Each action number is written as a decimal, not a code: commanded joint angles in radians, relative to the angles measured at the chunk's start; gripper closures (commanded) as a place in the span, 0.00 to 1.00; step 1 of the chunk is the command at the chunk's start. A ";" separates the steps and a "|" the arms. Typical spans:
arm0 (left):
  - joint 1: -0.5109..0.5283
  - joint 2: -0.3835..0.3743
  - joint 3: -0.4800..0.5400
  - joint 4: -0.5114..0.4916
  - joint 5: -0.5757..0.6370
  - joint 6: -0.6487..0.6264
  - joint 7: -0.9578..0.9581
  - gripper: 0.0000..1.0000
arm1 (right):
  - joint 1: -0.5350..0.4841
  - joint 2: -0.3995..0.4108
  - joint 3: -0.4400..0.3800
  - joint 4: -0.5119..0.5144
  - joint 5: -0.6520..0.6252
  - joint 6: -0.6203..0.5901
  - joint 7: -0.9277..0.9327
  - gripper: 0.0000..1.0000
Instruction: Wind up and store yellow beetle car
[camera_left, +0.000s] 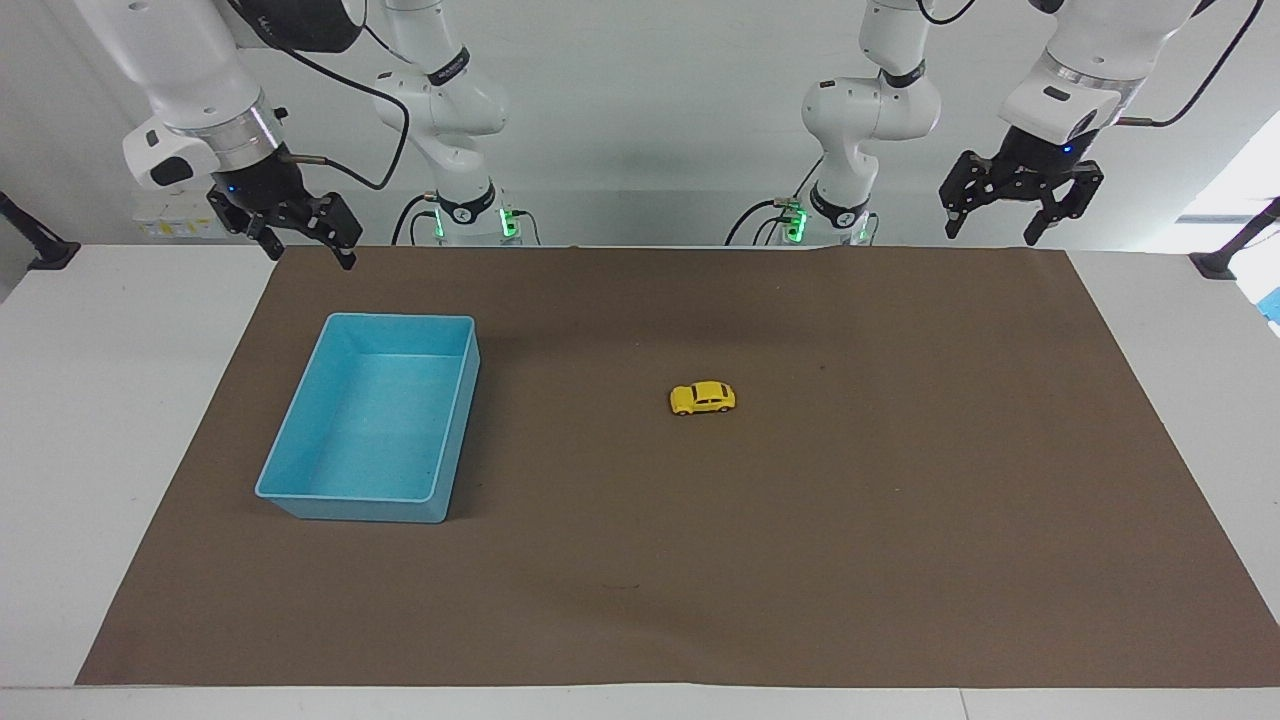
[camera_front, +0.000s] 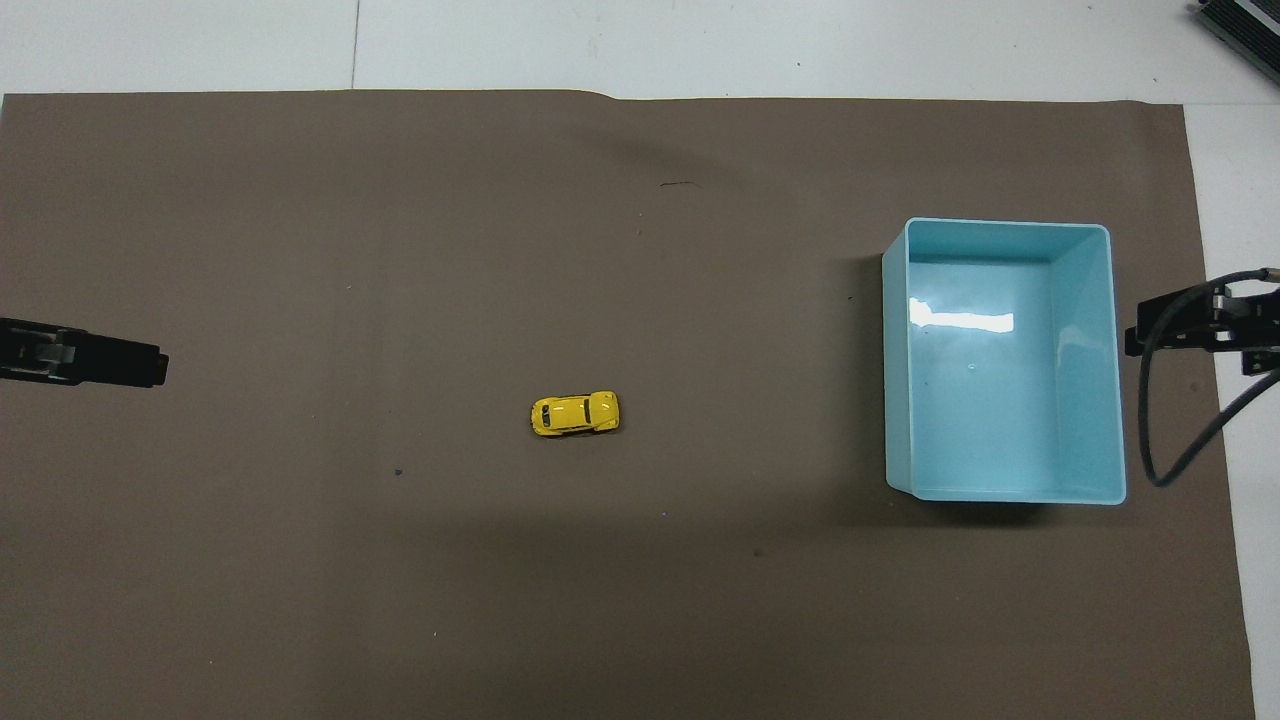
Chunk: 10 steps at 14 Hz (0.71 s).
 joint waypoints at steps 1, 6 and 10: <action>0.011 -0.021 -0.005 -0.023 -0.012 -0.004 0.013 0.00 | -0.008 0.008 0.007 0.014 0.012 -0.010 -0.009 0.00; 0.005 -0.016 -0.006 -0.011 -0.012 -0.013 0.002 0.00 | -0.008 0.007 0.007 0.014 0.012 -0.009 -0.009 0.00; 0.014 -0.018 -0.005 -0.011 -0.012 -0.012 -0.005 0.00 | -0.008 0.007 0.007 0.014 0.014 -0.009 -0.009 0.00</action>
